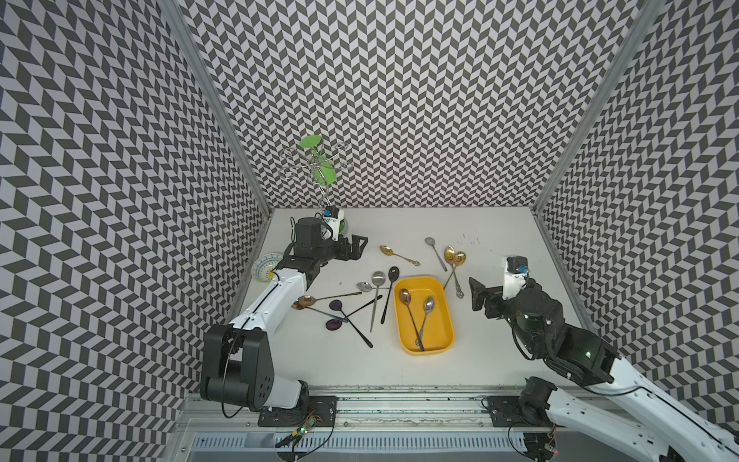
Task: Put the spoon into the storage box
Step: Pick up the spoon from the center of the board.
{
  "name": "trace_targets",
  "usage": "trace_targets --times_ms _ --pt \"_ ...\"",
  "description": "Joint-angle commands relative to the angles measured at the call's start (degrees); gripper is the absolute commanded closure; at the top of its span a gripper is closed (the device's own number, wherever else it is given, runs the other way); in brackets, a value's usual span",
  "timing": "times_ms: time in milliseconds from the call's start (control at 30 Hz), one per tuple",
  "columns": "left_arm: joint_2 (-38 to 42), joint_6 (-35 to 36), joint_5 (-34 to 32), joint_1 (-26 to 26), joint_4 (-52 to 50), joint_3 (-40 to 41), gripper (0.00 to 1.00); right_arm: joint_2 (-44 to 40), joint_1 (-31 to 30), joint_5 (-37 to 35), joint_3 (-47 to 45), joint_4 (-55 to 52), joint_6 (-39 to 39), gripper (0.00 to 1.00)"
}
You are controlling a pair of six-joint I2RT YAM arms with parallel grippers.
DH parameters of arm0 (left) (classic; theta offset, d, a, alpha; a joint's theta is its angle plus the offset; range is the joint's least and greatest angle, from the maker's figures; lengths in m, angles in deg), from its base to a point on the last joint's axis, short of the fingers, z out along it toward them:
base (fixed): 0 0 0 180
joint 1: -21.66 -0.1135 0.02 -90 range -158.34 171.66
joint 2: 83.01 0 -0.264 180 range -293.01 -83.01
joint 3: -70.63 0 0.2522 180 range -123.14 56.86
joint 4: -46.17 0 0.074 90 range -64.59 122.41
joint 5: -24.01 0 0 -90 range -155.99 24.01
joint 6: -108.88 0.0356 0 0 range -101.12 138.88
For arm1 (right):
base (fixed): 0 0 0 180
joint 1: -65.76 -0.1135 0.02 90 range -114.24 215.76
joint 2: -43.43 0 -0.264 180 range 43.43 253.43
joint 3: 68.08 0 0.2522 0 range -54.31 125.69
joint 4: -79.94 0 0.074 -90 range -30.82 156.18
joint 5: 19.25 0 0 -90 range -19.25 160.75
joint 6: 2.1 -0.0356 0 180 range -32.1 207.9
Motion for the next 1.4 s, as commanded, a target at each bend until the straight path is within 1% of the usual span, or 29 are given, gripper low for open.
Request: trace_targets --times_ms 0,200,400,533,600,800,867,1000,1133,1233,1300,1367 --pt "-2.1 0.12 -0.11 0.77 -1.24 -3.21 0.0 -4.58 0.39 -2.79 -2.45 4.96 2.82 0.01" --pt "-6.96 0.43 0.2 2.21 -3.1 -7.61 0.01 -12.34 0.44 -4.88 -6.42 9.22 5.06 0.01" --pt "-11.6 -0.12 1.76 2.85 -2.96 -9.1 0.01 -17.52 0.47 -4.11 -9.22 12.83 6.66 0.01" --pt "-16.12 -0.48 2.63 3.12 -3.74 -11.62 0.04 -18.01 0.52 -4.14 -9.35 12.81 6.47 0.01" --pt "-18.88 -0.63 2.93 3.2 -4.33 -13.73 0.07 -18.0 0.52 -3.74 -9.44 12.96 6.73 0.01" --pt "-26.36 -1.14 3.69 3.21 -7.03 -20.26 0.08 -18.19 0.84 -3.41 -9.6 13.09 6.86 0.01" --pt "-28.88 -1.4 4.43 3.31 -7.84 -22.5 0.11 -18.12 0.92 -3.12 -9.62 13.06 6.9 0.01" --pt "-33.7 -1.64 5.16 3.69 -9.79 -26.47 0.12 -18.38 1.36 -3.12 -9.66 13.03 6.87 0.01" --pt "-37.43 -1.99 6.07 4.25 -11.28 -29.47 0.12 -18.34 1.53 -2.64 -9.63 12.99 6.87 0.01" --pt "-39.57 -1.9 6.35 4.72 -11.66 -30.79 0.14 -18.36 1.86 -2.3 -9.62 13.0 7.03 0.01" --pt "-41.28 -2.23 6.87 4.72 -12.16 -32.21 0.17 -18.24 1.89 -1.85 -9.74 13.14 7.19 0.01" --pt "-43.14 -2.69 6.96 4.79 -13.05 -33.9 0.17 -18.34 1.96 -1.88 -9.62 12.93 7.06 0.01"
